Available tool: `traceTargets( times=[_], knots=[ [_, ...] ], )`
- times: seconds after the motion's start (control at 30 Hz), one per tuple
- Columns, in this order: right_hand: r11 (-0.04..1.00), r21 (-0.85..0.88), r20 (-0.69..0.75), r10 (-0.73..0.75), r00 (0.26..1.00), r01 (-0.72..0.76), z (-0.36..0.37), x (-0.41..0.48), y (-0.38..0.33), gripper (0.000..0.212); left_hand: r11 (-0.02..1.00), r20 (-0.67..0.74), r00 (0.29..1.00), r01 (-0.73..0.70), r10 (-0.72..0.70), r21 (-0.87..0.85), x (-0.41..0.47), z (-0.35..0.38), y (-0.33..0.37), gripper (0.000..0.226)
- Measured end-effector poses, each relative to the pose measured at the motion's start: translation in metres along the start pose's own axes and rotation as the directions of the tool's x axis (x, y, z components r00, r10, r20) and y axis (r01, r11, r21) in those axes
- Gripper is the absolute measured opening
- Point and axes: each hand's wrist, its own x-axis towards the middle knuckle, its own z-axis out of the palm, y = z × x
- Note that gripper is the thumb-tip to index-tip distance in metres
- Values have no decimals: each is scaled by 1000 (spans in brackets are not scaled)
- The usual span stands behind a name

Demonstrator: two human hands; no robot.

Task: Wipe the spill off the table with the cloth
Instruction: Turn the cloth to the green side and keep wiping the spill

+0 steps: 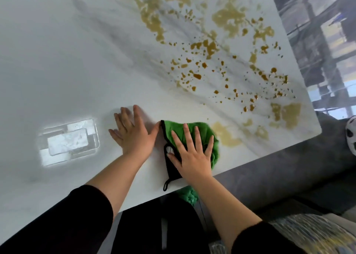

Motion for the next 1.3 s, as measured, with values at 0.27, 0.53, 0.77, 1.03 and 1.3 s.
traceTargets(
  times=[0.27,0.53,0.77,1.03,1.3],
  knots=[
    [995,19,31,99,995,-100,21,-37,52,66,976,166,974,178,-155,-129,-6,36,69,98],
    [964,116,92,228,969,-238,-3,30,79,63,972,208,954,231,-216,-50,-5,37,77,126],
    [966,122,91,217,972,-227,-27,64,101,65,974,277,939,223,-204,-40,-2,33,76,131],
    [963,122,269,200,942,-240,-3,-1,108,68,972,345,915,231,-207,-30,-5,21,79,156],
    [959,117,181,236,955,-260,-52,101,137,66,971,318,923,237,-216,-27,-5,24,81,156]
  ],
)
